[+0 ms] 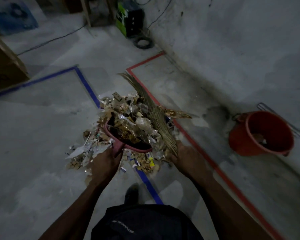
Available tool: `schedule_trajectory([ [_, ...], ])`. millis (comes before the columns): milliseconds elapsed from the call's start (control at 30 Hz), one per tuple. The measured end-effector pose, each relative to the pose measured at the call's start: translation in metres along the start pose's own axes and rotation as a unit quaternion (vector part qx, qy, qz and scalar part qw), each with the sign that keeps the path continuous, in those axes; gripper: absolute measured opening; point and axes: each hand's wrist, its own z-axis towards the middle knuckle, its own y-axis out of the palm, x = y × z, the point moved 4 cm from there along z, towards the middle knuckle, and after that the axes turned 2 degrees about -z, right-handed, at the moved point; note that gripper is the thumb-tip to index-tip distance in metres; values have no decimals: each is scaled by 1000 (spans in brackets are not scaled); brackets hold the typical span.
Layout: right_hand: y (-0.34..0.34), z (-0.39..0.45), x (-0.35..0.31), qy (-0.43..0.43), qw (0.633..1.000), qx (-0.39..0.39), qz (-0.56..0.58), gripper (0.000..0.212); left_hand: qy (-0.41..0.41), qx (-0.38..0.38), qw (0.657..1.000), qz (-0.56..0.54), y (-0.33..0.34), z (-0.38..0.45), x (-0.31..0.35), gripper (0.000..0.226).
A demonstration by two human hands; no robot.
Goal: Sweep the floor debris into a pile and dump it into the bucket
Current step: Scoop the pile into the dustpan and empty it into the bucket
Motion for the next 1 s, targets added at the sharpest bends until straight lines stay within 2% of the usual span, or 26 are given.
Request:
schedule_trajectory([
  [133, -9, -26, 74, 14, 1000, 18, -2, 54, 27, -7, 1000, 10, 37, -29, 56, 36],
  [267, -30, -58, 155, 14, 999, 32, 0, 66, 44, -8, 999, -13, 74, -70, 125, 35],
  [400, -57, -86, 234, 57, 997, 48, -2, 57, 89, -23, 996, -5, 106, -96, 195, 55],
  [467, -65, -97, 271, 81, 996, 40, 8, 52, 101, -51, 994, 0, 120, -104, 231, 56],
  [633, -85, -114, 357, 150, 987, 29, 57, 58, 140, -90, 986, 24, 157, -107, 326, 40],
  [733, -96, -116, 407, 195, 979, 18, 52, 45, 171, -108, 979, 29, 188, -103, 378, 38],
  [800, -104, -113, 440, 224, 973, 13, 52, 36, 182, -124, 975, 33, 212, -96, 412, 38],
  [1000, -122, -70, 550, 282, 957, -4, 68, 39, 215, -153, 963, 42, 295, -64, 517, 44],
])
